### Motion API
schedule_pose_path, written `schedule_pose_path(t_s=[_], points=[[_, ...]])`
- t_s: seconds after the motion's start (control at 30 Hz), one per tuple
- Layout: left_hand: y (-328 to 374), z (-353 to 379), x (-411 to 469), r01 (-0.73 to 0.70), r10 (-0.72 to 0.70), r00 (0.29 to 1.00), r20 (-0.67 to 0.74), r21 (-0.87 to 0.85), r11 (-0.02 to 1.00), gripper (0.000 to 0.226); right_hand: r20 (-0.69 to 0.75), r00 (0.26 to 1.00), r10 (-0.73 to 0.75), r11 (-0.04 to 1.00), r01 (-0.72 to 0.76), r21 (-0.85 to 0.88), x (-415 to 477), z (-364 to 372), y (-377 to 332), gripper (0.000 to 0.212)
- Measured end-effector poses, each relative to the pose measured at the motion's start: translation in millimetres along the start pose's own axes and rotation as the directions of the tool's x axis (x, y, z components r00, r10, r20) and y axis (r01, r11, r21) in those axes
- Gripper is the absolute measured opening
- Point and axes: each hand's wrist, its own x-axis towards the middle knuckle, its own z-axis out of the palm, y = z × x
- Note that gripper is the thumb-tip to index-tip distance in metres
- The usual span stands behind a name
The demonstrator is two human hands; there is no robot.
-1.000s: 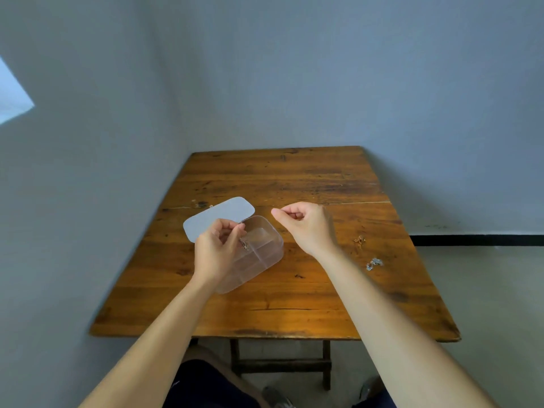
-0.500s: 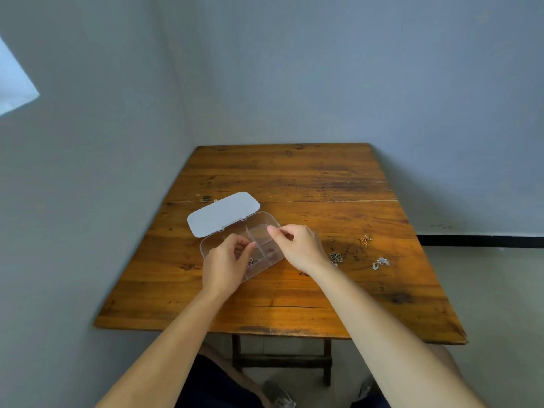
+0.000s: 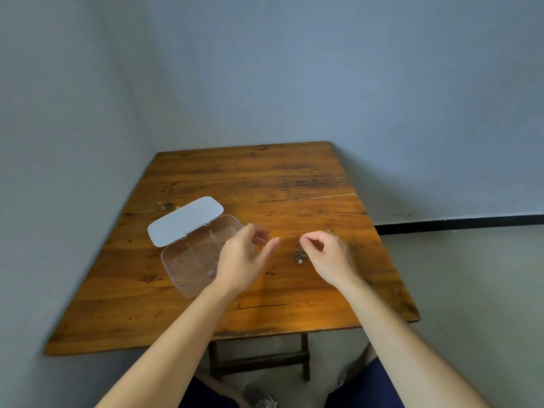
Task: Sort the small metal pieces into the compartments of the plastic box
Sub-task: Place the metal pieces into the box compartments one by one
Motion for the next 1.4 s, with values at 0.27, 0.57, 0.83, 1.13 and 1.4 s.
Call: schedule_pose_path(t_s=[0.27,0.57,0.83,1.13,1.4], points=[[-1.6,68.5,-4.1,-0.098,0.07,0.979,0.191,0.139,0.986,0.048,-0.214,0.968,0.13,0.986,-0.149,-0.073,-25.4,-29.0,55.8,0.046],[-9.9,84.9,-1.6,-0.056,0.001,0.98,0.197,0.272,0.961,0.057,-0.238,0.962,0.137,0.963,-0.186,-0.196,-26.1,-20.8,63.0,0.061],[-5.5,86.5,5.1,0.029,-0.068,0.982,0.174,0.22,0.975,0.023,-0.247,0.966,0.079,0.975,-0.127,-0.185,-21.3,-21.4,63.0,0.029],[-7.7,82.4,2.5,0.035,-0.069,0.98,0.188,0.174,0.984,0.013,-0.216,0.976,-0.006,0.965,-0.051,-0.258,-23.7,-13.4,63.2,0.01],[-10.1,55.0,-14.0,0.174,-0.136,0.977,0.167,-0.241,0.955,0.002,-0.225,0.971,-0.077,0.972,0.023,-0.234,-28.9,-10.2,62.2,0.008]])
